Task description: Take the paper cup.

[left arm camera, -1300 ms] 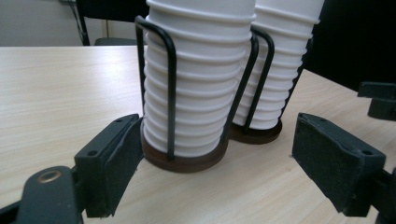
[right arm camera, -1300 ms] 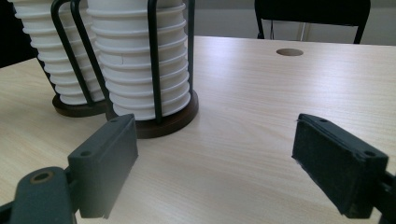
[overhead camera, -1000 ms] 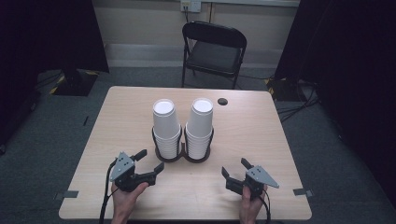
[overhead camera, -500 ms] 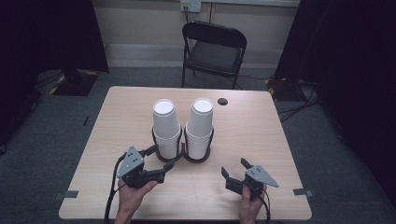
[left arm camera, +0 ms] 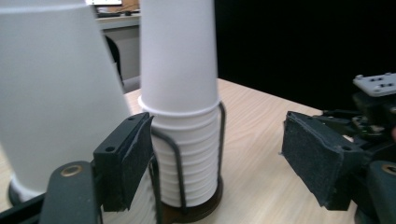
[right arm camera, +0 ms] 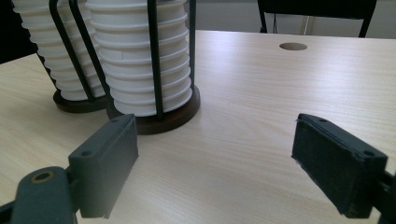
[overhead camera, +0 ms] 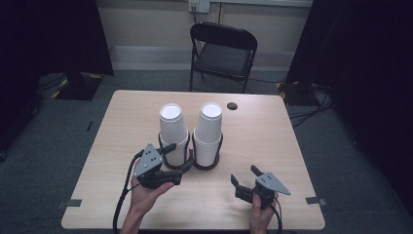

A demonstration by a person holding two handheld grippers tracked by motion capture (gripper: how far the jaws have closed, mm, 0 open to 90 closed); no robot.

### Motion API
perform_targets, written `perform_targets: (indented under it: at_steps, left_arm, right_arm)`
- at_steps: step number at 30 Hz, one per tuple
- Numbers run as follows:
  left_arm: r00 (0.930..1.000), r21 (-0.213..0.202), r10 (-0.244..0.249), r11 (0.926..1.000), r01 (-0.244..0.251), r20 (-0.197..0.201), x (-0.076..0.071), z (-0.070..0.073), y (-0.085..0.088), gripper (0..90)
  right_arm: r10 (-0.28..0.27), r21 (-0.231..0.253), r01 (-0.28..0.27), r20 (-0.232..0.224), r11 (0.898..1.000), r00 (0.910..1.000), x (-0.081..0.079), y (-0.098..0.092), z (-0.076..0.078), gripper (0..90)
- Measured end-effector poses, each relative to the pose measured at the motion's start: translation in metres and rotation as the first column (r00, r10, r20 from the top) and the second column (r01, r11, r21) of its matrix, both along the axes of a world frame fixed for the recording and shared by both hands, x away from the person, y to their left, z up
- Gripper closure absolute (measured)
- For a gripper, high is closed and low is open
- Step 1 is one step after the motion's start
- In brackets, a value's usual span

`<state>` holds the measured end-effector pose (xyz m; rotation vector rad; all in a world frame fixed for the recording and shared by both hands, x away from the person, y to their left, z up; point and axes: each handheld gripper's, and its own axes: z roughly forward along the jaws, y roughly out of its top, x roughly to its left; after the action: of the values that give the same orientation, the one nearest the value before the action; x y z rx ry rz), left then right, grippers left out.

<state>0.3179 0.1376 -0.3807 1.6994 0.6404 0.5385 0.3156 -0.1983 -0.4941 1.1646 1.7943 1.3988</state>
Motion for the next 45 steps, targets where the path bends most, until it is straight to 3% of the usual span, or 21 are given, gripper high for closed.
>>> perform_targets:
  at_steps: [4,8,13,16,24,30,37,45]
  left_arm:
    - [0.9999,0.014,-0.006,0.9999,0.006,0.012,-0.001,0.005,-0.003,26.3]
    - [0.9983,0.014,-0.055,0.9984,0.055,0.019,0.005,0.011,-0.009,24.7]
    - [0.9977,0.007,-0.066,0.9978,0.066,0.013,0.013,0.02,-0.017,24.7]
    - [0.9978,0.04,-0.067,0.997,0.067,0.001,0.018,0.027,-0.023,24.3]
    - [0.9966,0.042,-0.082,0.9958,0.081,0.006,0.025,0.04,-0.03,23.5]
    - [0.9974,0.066,-0.067,0.9957,0.065,0.029,0.032,0.052,-0.035,23.8]
    - [0.9995,0.09,-0.031,0.9954,0.032,-0.006,0.048,0.06,-0.044,25.4]
    - [0.9997,0.105,-0.024,0.9943,0.023,0.01,0.06,0.074,-0.053,23.1]
  right_arm:
    - [0.0,-0.004,0.0,0.001,1.0,1.0,0.0,0.001,0.0,13.9]
    - [0.006,-0.009,-0.006,-0.006,1.0,1.0,0.001,0.001,0.0,13.9]
    - [0.007,0.002,-0.007,-0.006,1.0,1.0,0.001,0.0,0.0,13.9]
    - [0.007,0.004,-0.007,-0.006,1.0,1.0,0.001,0.0,0.0,13.9]
    - [0.018,-0.012,-0.018,-0.021,1.0,0.9996,0.003,0.001,0.0,14.0]
    - [0.019,-0.014,-0.02,-0.021,1.0,0.9996,0.003,0.001,0.0,14.0]
    - [0.027,-0.008,-0.027,-0.009,1.0,0.9996,0.001,0.001,0.0,13.9]
    - [0.029,-0.001,-0.029,0.015,1.0,0.9995,-0.001,0.0,0.0,13.5]
